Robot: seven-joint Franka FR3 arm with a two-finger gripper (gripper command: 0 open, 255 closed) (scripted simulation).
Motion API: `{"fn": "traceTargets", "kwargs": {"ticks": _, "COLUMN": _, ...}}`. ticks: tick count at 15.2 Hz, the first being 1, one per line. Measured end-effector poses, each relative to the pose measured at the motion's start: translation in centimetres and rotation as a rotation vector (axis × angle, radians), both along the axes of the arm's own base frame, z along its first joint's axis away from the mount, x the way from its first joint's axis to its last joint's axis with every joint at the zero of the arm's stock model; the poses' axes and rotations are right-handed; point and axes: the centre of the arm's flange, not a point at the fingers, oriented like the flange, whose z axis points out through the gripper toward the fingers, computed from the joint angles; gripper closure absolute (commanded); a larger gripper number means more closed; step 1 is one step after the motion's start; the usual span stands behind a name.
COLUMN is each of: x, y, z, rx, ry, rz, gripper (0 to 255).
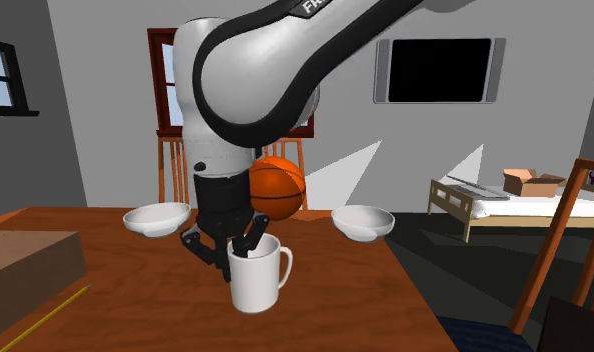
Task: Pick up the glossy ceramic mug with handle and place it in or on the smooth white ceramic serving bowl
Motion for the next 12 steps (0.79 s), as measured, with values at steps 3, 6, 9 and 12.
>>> {"fn": "traceTargets", "kwargs": {"ticks": 3, "x": 0.1, "y": 0.0, "z": 1.6, "rx": 0.0, "ry": 0.0, "rz": 0.0, "gripper": 255}}
{"fn": "traceTargets", "kwargs": {"ticks": 6, "x": 0.0, "y": -0.2, "z": 3.2, "rx": 0.0, "ry": 0.0, "rz": 0.0, "gripper": 255}}
{"fn": "traceTargets", "kwargs": {"ticks": 9, "x": 0.0, "y": -0.1, "z": 4.6, "rx": 0.0, "ry": 0.0, "rz": 0.0, "gripper": 255}}
{"fn": "traceTargets", "kwargs": {"ticks": 12, "x": 0.0, "y": -0.1, "z": 6.3, "rx": 0.0, "ry": 0.0, "rz": 0.0, "gripper": 255}}
